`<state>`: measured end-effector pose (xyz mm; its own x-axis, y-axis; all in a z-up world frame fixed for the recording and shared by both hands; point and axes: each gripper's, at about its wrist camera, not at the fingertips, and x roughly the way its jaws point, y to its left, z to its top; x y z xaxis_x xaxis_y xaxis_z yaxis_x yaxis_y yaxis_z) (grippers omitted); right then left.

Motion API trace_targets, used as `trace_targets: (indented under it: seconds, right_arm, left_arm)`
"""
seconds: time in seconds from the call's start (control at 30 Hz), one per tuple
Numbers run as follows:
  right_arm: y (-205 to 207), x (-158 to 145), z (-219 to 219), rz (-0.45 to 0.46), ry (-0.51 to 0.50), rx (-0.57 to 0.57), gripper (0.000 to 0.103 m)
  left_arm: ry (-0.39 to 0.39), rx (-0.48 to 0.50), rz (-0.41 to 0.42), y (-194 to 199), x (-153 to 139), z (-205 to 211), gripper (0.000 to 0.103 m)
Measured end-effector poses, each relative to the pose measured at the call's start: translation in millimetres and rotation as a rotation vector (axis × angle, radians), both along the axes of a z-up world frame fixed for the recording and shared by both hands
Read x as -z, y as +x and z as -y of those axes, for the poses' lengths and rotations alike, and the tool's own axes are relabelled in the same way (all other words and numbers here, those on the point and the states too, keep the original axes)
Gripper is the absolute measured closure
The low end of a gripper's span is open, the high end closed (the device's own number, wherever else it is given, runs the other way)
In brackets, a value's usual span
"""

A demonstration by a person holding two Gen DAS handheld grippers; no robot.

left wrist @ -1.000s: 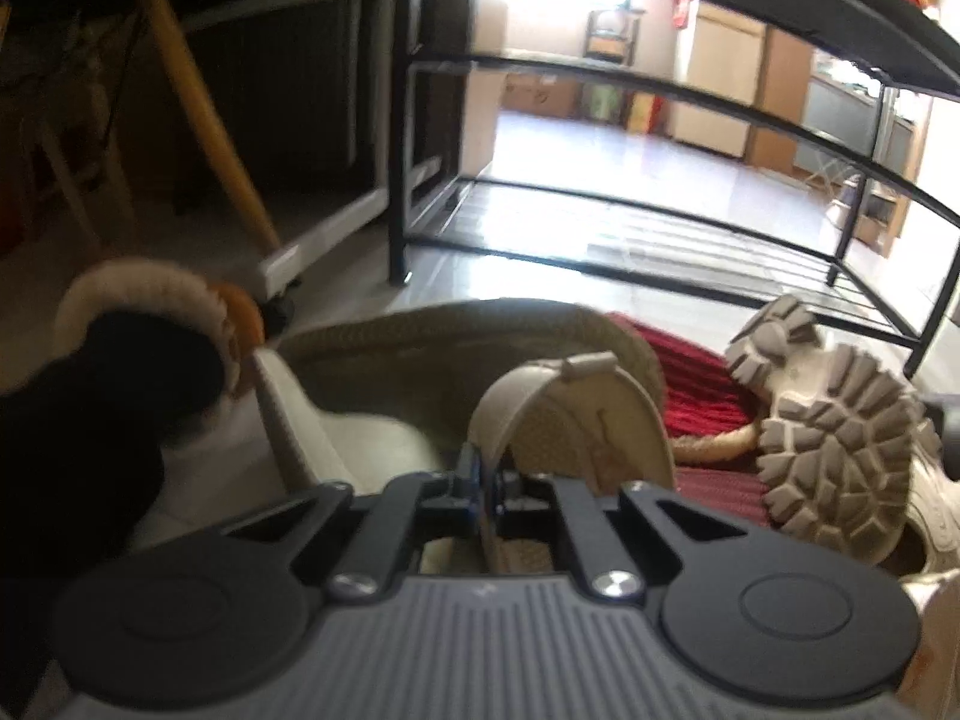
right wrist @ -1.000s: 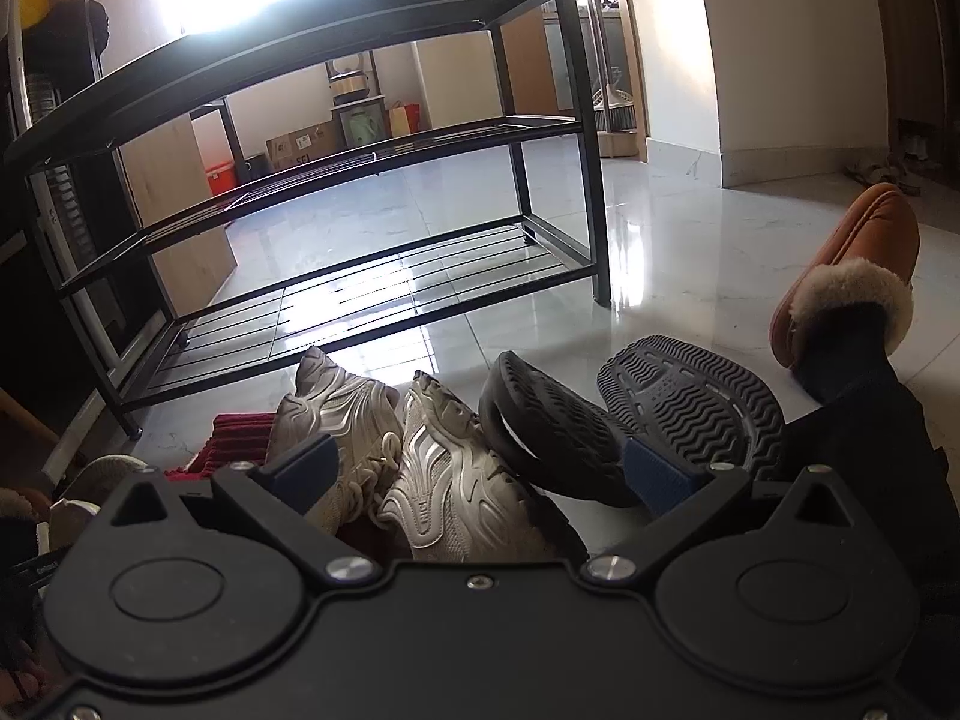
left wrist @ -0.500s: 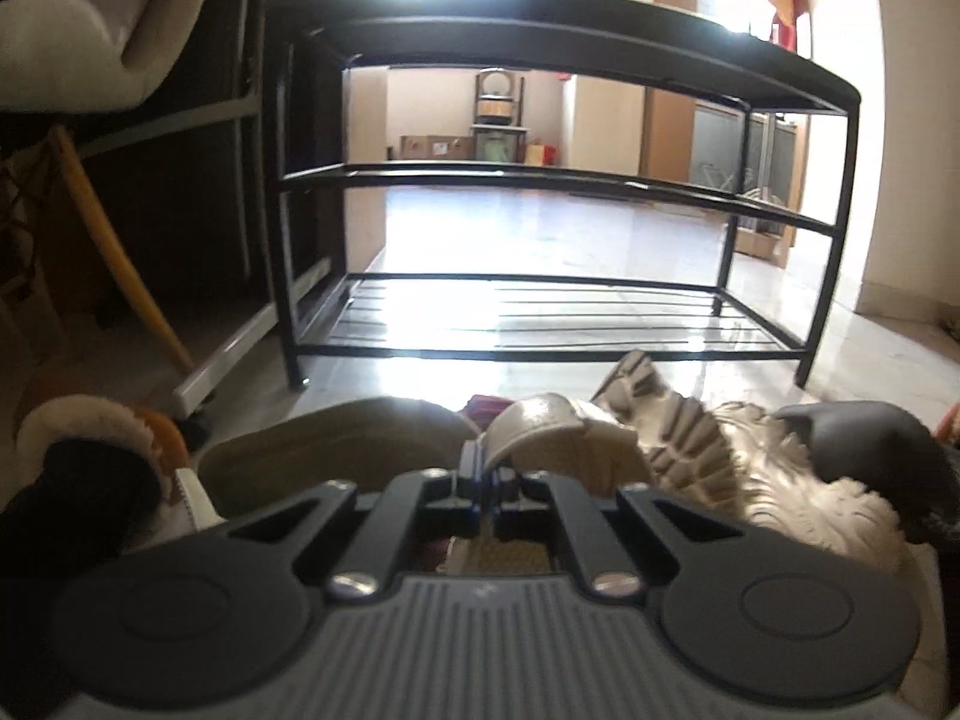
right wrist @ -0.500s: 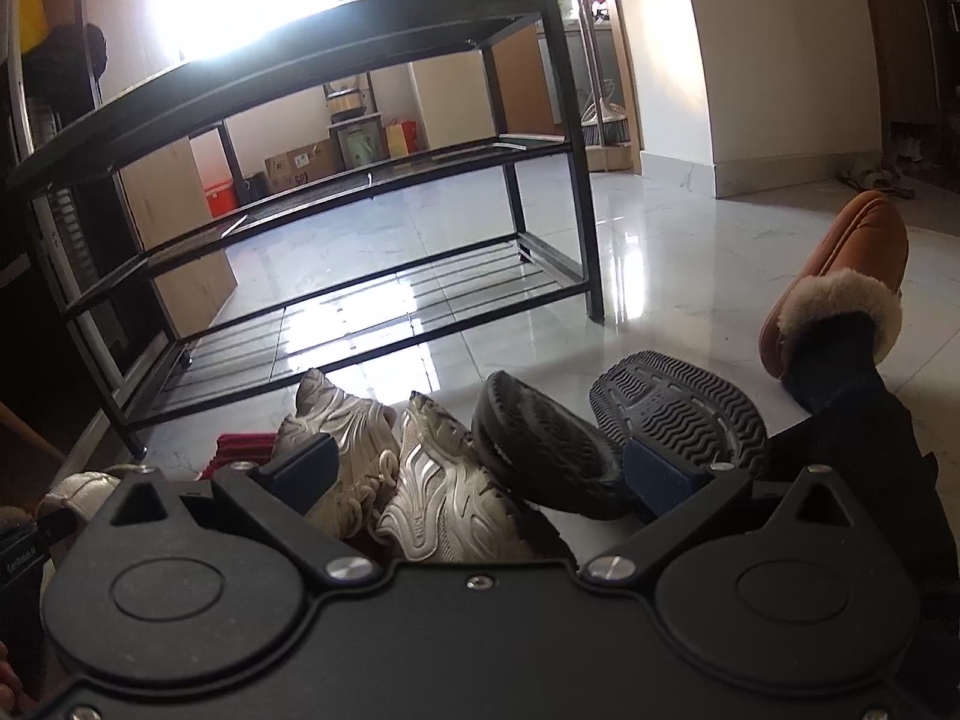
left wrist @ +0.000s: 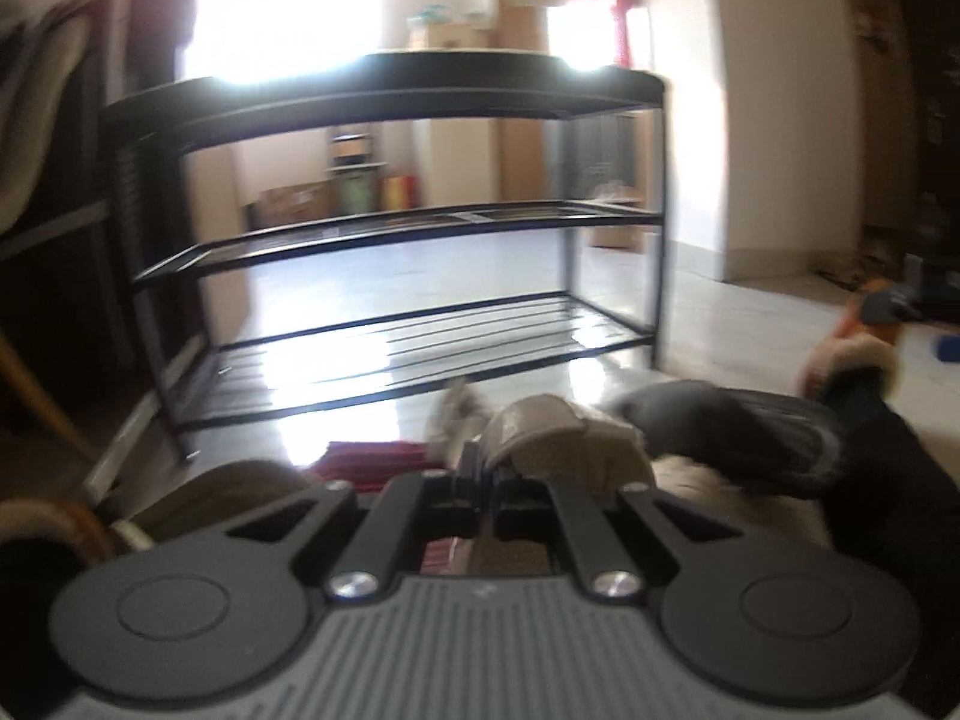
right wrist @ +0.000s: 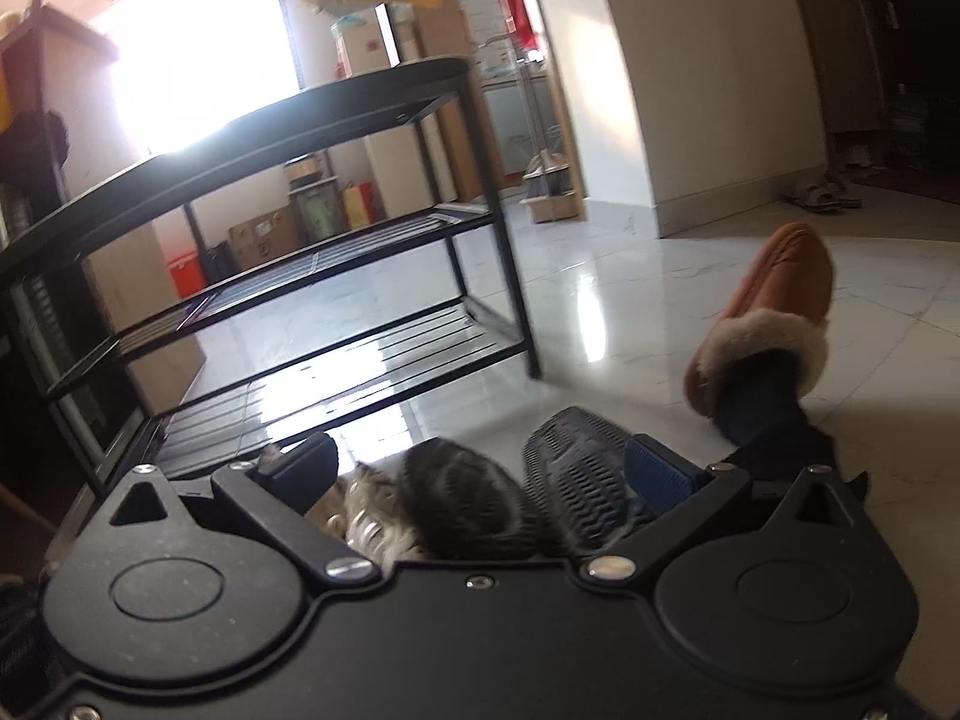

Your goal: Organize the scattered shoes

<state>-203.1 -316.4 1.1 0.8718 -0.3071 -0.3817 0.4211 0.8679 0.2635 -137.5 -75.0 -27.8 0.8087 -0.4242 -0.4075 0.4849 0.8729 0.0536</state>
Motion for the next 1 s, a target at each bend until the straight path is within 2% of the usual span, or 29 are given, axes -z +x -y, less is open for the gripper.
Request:
trace_targets:
  seconds: [0.13, 0.27, 0.47, 0.57, 0.6, 0.67, 0.7, 0.73, 0.77, 0.83, 0.9, 1.0]
  right_arm:
    - [-17.7, -5.6, 13.3, 0.010, 0.001, 0.043, 0.000]
    - [-28.7, -10.5, 26.2, 0.011, 0.006, 0.084, 0.000]
    - [-37.1, -11.4, 38.2, 0.005, 0.012, 0.098, 0.000]
    - [-34.6, -6.3, 40.5, -0.009, 0.033, 0.099, 0.000]
    - [-32.8, -3.3, 40.7, -0.016, 0.048, 0.094, 0.000]
    - [-29.8, 1.1, 41.1, -0.036, 0.068, 0.075, 0.000]
    - [-26.0, 4.7, 40.8, -0.064, 0.082, 0.043, 0.000]
    - [-21.2, 8.9, 40.4, -0.097, 0.098, 0.006, 0.000]
    - [-16.5, 13.0, 40.0, -0.129, 0.114, -0.032, 0.000]
    - [-10.0, 20.5, 36.6, -0.185, 0.163, -0.097, 0.000]
    - [1.0, 40.3, 35.7, -0.270, 0.289, -0.195, 0.000]
    - [9.4, 73.9, 35.8, -0.344, 0.451, -0.199, 0.000]
  left_arm:
    - [-0.025, 0.089, -0.013, -11.0, -7.3, 26.2, 0.100]
    - [-0.015, 0.142, 0.049, -28.6, -0.4, 58.4, 0.098]
    - [0.022, 0.130, 0.014, -19.0, 32.5, 82.0, 0.096]
    - [0.020, 0.097, -0.008, -10.8, 39.7, 78.7, 0.095]
    - [0.015, 0.086, -0.007, -9.8, 39.8, 75.4, 0.087]
    - [-0.003, 0.059, 0.003, -8.0, 37.6, 66.4, 0.055]
    - [-0.018, 0.042, 0.013, -7.3, 34.9, 60.4, 0.046]
    - [-0.032, 0.025, 0.022, -6.5, 32.2, 54.4, 0.031]
    - [-0.054, -0.007, 0.048, -6.6, 28.0, 45.7, 0.025]
    - [-0.067, -0.042, 0.077, -7.9, 21.3, 34.4, 0.024]
    - [-0.078, -0.086, 0.093, -3.8, 16.4, 22.8, 0.020]
    - [-0.097, -0.149, 0.107, 2.1, 11.6, 6.3, 0.008]
